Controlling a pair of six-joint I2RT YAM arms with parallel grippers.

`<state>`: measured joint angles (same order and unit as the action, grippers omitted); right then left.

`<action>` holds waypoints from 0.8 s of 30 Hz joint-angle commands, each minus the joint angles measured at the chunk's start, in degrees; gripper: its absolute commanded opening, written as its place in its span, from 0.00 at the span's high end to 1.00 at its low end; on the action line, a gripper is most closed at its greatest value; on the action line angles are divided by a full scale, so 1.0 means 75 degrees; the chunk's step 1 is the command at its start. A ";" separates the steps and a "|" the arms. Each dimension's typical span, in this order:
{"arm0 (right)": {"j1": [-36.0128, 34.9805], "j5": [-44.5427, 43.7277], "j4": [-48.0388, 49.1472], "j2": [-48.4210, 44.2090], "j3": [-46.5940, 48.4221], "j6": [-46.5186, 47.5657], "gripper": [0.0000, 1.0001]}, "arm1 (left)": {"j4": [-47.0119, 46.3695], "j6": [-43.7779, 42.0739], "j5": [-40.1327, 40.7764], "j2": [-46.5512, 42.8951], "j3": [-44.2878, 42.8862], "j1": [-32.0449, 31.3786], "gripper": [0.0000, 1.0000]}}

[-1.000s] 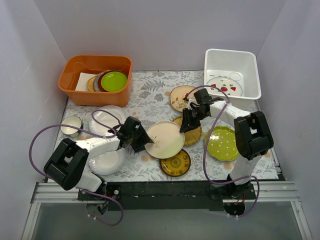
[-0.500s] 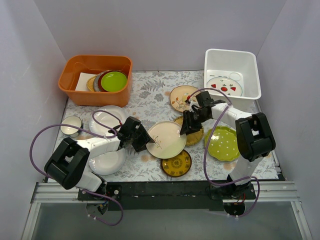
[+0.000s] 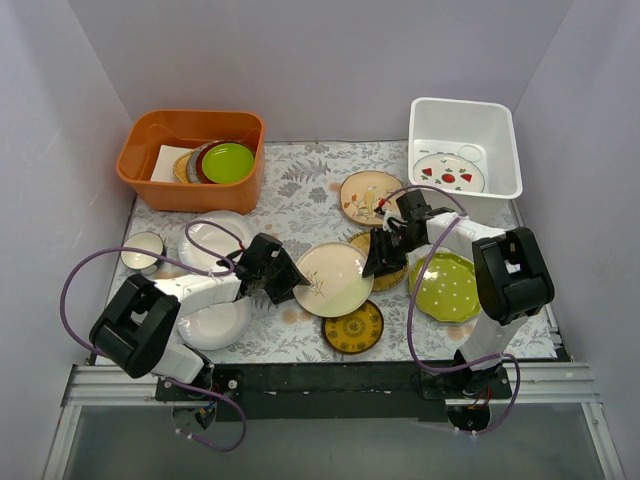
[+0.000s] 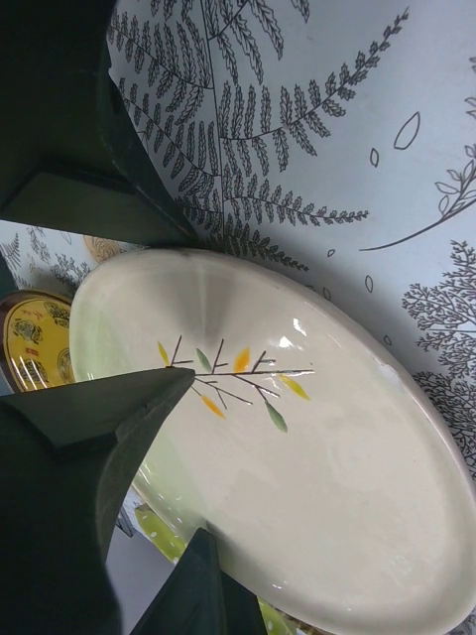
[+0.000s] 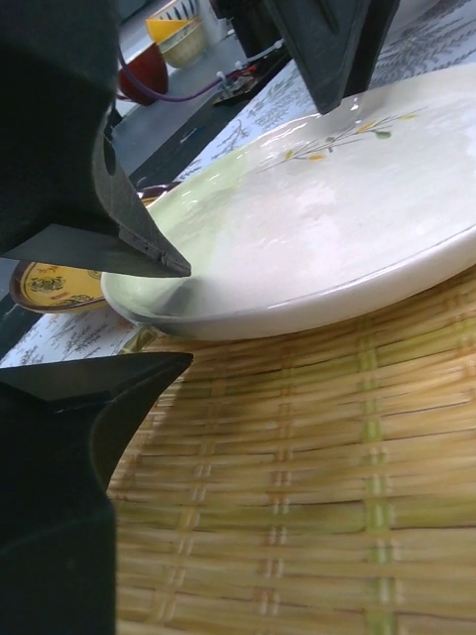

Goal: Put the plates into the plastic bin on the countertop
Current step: Pick up the plate at the center of the board.

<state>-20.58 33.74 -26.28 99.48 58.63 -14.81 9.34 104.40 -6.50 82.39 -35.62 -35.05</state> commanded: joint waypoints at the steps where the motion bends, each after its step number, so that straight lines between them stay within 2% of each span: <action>1: 0.0060 0.0342 0.0375 -0.0151 -0.0200 -0.0088 0.56 | 0.0442 -0.0092 0.0211 0.0218 0.0261 -0.0097 0.49; 7: 0.0060 0.0587 0.0714 -0.0245 -0.0388 -0.0217 0.58 | 0.0442 -0.0092 0.0211 0.0218 0.0249 -0.0108 0.49; 16: 0.0060 0.1173 0.1313 -0.0303 -0.0634 -0.0404 0.68 | 0.0442 -0.0104 0.0222 0.0230 0.0225 -0.0120 0.48; 22: 0.0060 0.1501 0.1547 -0.0444 -0.0739 -0.0474 0.88 | 0.0500 -0.0127 0.0234 0.0195 0.0190 -0.0132 0.48; 24: 0.0060 0.1525 0.1629 -0.0537 -0.0763 -0.0533 0.91 | 0.0547 -0.0127 0.0258 0.0171 0.0155 -0.0132 0.48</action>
<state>-19.27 40.21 -17.52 98.74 53.49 -18.20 9.34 104.38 -6.48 82.39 -35.62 -35.11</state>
